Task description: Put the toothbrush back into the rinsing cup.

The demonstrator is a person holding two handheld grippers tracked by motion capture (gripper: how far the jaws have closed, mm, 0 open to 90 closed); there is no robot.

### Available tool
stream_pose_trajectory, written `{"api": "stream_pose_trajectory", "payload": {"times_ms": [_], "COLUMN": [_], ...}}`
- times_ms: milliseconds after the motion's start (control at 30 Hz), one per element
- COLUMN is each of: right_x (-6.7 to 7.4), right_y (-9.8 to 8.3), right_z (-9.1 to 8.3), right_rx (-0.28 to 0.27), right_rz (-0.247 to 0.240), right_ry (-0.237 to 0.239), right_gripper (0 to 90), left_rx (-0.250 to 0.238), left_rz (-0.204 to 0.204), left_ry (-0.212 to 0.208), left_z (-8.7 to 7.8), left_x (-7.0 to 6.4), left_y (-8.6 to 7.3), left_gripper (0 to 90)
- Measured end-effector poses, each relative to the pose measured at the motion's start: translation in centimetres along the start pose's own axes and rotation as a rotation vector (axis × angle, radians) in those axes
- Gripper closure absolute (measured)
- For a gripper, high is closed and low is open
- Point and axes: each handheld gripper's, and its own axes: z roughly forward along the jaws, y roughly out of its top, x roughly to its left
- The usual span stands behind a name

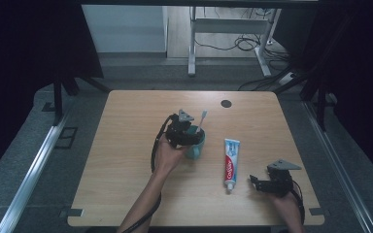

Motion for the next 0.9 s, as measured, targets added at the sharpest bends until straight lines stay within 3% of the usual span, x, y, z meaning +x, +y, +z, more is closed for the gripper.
{"api": "stream_pose_trajectory", "payload": {"times_ms": [267,467,900], "right_x": [0.0,0.0,0.0], "right_y": [0.0,0.0,0.0], "right_z": [0.0,0.0,0.0], "right_rx": [0.0,0.0,0.001], "right_rz": [-0.001,-0.001,-0.002], "right_ry": [-0.001,-0.001,-0.001], "right_gripper": [16.1,16.1,16.1], "left_rx": [0.01,0.018,0.04], "left_rz": [-0.009,-0.019,0.014], "left_ry": [-0.008,-0.026,-0.048], "left_z": [-1.2,-2.0,-3.7], "left_x": [0.2,0.5,0.3], "left_y": [0.1,-0.1,-0.7], "left_gripper": [20.3,14.6,0.0]}}
